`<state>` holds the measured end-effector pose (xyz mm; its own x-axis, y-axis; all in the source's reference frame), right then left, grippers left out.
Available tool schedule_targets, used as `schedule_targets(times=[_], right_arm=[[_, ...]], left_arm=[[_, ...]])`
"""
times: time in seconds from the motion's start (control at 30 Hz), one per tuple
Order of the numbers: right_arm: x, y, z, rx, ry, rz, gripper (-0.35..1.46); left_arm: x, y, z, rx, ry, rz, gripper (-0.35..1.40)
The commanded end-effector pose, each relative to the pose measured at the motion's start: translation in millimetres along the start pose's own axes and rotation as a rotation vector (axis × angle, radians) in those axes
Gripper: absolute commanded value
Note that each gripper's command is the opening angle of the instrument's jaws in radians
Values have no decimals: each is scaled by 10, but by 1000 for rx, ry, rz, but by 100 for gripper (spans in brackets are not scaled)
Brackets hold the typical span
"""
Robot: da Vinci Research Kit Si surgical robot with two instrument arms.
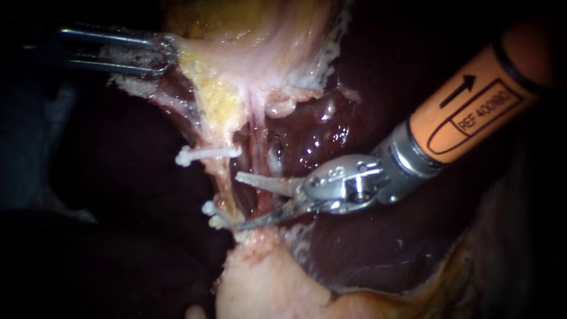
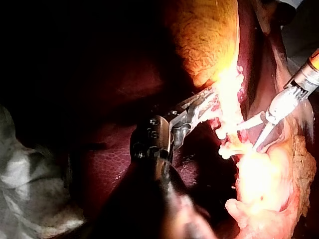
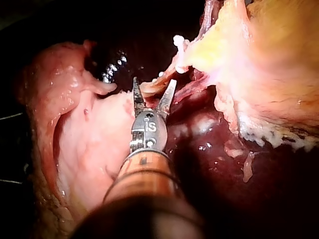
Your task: Go to the cutting position left tube
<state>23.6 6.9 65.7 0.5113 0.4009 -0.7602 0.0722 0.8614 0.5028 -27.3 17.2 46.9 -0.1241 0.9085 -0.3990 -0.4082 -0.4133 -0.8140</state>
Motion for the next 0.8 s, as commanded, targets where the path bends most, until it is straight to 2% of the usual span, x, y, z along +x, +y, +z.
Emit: schedule_targets(times=[0.03,0.37,0.57,0.8], right_arm=[[-2,2,2,3,1,5,143],[-8,21,17,47,-2,25,141],[-1,23,26,120,62,40,143],[11,17,40,184,96,45,138]], left_arm=[[0,0,0,1,0,0,-35],[-2,0,2,-1,0,1,-35],[-2,0,4,-2,-1,1,-35],[-2,0,6,-1,-1,1,-35]])
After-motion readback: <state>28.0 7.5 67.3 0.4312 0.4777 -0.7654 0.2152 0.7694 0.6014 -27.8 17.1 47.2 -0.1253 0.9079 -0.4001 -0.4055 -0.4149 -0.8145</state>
